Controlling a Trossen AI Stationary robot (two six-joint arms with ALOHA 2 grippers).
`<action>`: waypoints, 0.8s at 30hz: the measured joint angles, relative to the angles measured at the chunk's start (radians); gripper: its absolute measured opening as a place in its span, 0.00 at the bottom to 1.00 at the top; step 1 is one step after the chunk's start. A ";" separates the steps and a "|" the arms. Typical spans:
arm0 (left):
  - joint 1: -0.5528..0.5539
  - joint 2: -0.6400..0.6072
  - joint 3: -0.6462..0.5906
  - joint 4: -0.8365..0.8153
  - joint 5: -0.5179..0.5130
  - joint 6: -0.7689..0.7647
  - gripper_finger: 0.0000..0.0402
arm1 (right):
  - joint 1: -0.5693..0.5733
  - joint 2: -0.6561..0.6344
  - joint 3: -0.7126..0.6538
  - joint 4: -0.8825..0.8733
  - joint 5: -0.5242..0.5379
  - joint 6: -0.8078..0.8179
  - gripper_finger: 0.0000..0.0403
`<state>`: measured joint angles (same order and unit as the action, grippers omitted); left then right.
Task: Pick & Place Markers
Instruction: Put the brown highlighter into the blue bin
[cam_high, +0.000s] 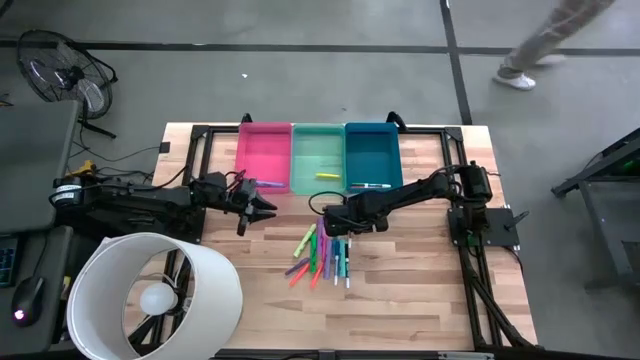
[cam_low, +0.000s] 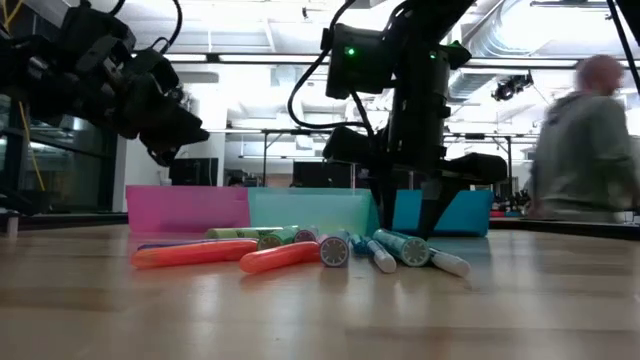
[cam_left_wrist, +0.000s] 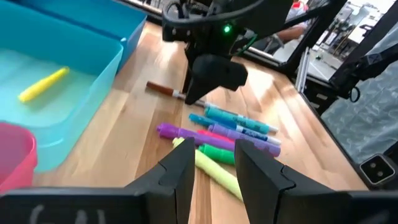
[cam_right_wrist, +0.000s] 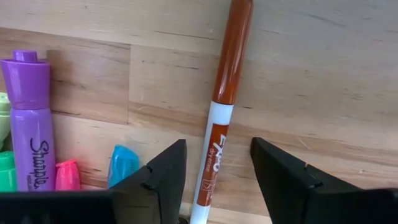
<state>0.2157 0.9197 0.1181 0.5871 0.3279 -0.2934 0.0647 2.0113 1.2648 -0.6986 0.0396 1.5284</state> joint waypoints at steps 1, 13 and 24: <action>0.000 0.000 0.000 -0.007 0.000 0.000 0.28 | 0.000 0.000 0.000 -0.003 0.002 -0.002 0.40; 0.000 0.000 0.000 -0.015 0.000 0.000 0.28 | 0.011 0.001 0.002 -0.063 0.013 -0.075 0.32; 0.000 0.000 0.000 -0.015 0.000 0.000 0.28 | 0.027 0.001 0.003 -0.151 -0.017 -0.167 0.32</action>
<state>0.2157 0.9196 0.1184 0.5724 0.3279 -0.2935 0.0914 2.0121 1.2678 -0.8500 0.0228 1.3613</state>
